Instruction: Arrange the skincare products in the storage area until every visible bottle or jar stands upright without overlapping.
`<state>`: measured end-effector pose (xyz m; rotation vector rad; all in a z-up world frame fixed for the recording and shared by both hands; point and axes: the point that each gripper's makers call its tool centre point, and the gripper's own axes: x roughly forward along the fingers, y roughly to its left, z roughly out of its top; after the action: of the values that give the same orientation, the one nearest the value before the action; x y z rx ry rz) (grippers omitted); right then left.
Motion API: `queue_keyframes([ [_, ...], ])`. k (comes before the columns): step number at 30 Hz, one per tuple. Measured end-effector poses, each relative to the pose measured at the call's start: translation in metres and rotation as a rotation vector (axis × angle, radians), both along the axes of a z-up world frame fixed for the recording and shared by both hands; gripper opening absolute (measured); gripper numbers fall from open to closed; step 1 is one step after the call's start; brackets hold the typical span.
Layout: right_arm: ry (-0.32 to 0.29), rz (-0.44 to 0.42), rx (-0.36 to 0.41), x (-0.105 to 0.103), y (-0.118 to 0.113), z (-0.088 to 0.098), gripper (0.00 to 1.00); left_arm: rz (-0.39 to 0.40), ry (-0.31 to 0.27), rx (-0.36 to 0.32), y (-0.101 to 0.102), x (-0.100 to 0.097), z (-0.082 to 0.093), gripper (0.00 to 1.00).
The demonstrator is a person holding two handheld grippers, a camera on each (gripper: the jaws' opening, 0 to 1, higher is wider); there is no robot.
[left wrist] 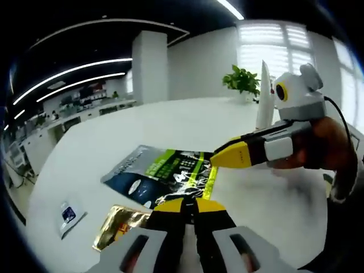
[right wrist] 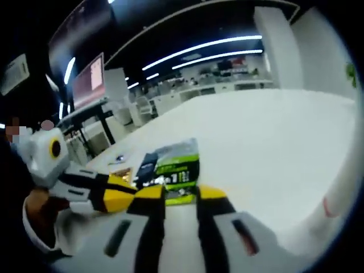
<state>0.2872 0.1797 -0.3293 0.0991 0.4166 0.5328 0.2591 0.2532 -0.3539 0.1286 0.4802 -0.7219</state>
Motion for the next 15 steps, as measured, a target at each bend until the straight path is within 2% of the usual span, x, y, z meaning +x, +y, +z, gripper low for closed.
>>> queue_keyframes([
  [8, -0.011, -0.008, -0.027, 0.0007, 0.0033, -0.0042, 0.19, -0.012, 0.001, -0.025, -0.0017, -0.0017, -0.0009, 0.00],
  [10, -0.045, -0.004, -0.071, 0.0010, 0.0035, -0.0031, 0.17, -0.012, 0.009, -0.038, -0.0015, -0.0027, -0.0008, 0.00],
  [15, -0.056, -0.003, -0.109, 0.0021, 0.0080, -0.0065, 0.12, -0.023, 0.021, -0.058, -0.0046, -0.0056, -0.0005, 0.00],
])
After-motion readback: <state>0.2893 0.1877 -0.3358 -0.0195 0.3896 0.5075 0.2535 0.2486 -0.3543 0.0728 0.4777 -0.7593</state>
